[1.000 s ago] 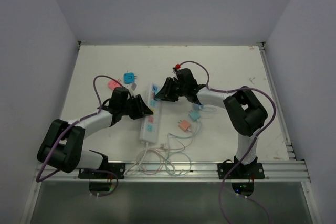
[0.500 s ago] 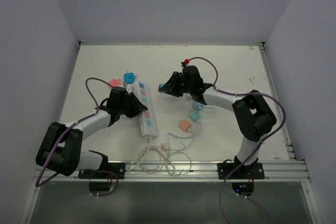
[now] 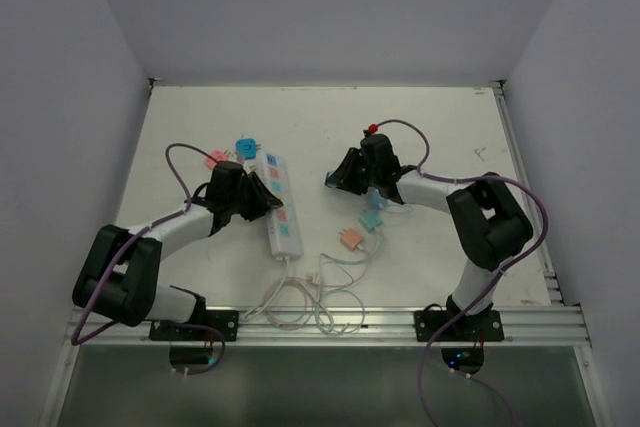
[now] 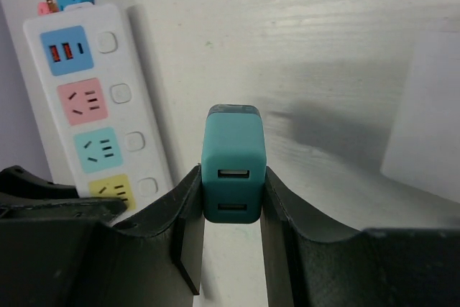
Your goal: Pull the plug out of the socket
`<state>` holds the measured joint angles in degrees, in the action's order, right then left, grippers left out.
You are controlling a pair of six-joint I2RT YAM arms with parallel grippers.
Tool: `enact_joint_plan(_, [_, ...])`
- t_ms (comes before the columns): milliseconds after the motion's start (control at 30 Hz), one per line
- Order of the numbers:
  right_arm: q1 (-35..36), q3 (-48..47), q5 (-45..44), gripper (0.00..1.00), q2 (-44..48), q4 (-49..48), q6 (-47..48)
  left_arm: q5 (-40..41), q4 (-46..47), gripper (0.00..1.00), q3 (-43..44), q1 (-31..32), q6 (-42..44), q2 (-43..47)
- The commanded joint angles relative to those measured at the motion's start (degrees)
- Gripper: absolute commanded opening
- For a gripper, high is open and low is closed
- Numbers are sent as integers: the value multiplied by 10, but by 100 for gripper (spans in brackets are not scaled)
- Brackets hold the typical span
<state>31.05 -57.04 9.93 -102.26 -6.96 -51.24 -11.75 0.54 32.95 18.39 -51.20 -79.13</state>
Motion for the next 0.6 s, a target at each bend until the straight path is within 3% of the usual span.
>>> enact_joint_plan(0, [-16,21,-1,0,31,-9,20,22,-40,0,11,-2,39,-30])
enact_joint_plan(200, [-36,40,-2,0,36,-6,29,2,-30,0,48,-1,53,-66])
enact_joint_plan(567, [-95,102,-26,35,75,0,10,-63,-15,0,163,-2,94,-189])
